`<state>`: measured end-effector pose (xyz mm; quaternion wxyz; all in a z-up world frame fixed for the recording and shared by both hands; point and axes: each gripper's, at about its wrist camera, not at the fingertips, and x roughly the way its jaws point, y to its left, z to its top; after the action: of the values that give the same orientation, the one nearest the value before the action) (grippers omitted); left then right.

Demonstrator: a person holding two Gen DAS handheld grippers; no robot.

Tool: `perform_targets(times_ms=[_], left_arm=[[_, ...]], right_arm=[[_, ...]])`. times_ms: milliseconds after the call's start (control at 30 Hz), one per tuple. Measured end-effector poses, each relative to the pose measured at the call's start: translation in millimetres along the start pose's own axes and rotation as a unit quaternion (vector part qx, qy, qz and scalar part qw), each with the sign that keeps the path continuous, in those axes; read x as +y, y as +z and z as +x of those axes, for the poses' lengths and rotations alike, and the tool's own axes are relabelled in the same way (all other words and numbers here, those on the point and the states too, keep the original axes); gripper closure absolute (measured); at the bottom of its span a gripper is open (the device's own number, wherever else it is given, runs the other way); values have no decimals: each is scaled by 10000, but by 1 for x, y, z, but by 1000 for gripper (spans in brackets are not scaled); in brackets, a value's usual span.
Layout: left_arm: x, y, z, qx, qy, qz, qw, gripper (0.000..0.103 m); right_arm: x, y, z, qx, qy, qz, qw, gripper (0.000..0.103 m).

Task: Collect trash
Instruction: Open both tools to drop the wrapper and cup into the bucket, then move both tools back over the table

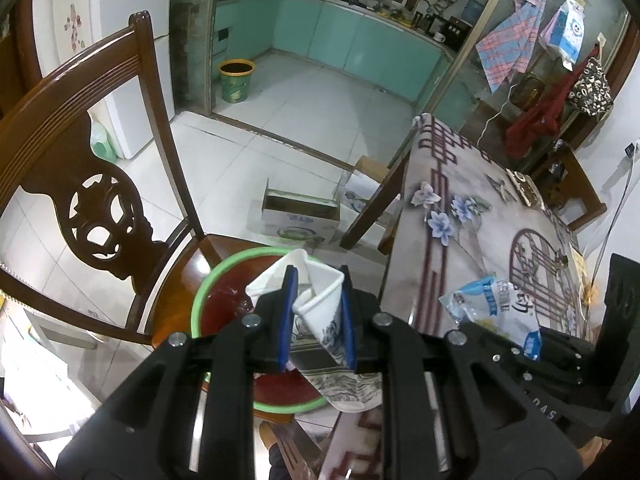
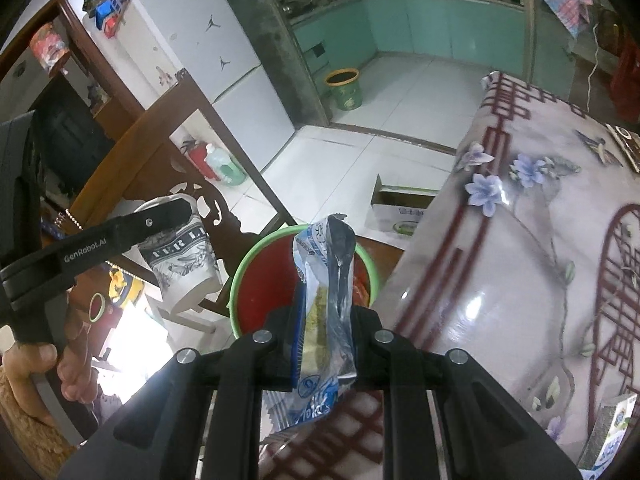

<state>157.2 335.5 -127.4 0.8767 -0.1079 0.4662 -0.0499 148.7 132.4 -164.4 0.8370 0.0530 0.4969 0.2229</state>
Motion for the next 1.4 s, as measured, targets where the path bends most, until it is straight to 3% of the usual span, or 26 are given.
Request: perform_targets(times_ms=[500, 600, 633, 667, 733, 800, 967, 1167, 1400], left_arm=[[20, 18, 25, 132, -107, -9, 9999, 84], [21, 19, 26, 134, -120, -7, 9998, 83], [21, 19, 25, 117, -96, -12, 9999, 83], [21, 19, 26, 114, -78, -19, 9999, 74], [23, 20, 26, 70, -82, -53, 9999, 58], [23, 21, 26, 38, -67, -32, 10000, 56], [19, 16, 19, -98, -64, -34, 9999, 30], [5, 7, 7, -253, -82, 91, 9996, 20], [-23, -9, -6, -313, -212, 391, 9985, 19]], right_arm=[[22, 18, 32, 192, -79, -148, 9997, 86], [27, 19, 37, 264, -6, -184, 9995, 80], [28, 19, 39, 295, 25, -195, 9994, 59], [29, 19, 41, 304, 30, -190, 9994, 38], [31, 18, 39, 170, -24, -172, 9997, 37], [31, 20, 38, 158, -88, -216, 9996, 38], [24, 22, 18, -114, -345, -134, 9993, 38], [10, 22, -26, -620, -721, -30, 9955, 37], [-9, 11, -70, -1008, -922, 230, 9904, 37]])
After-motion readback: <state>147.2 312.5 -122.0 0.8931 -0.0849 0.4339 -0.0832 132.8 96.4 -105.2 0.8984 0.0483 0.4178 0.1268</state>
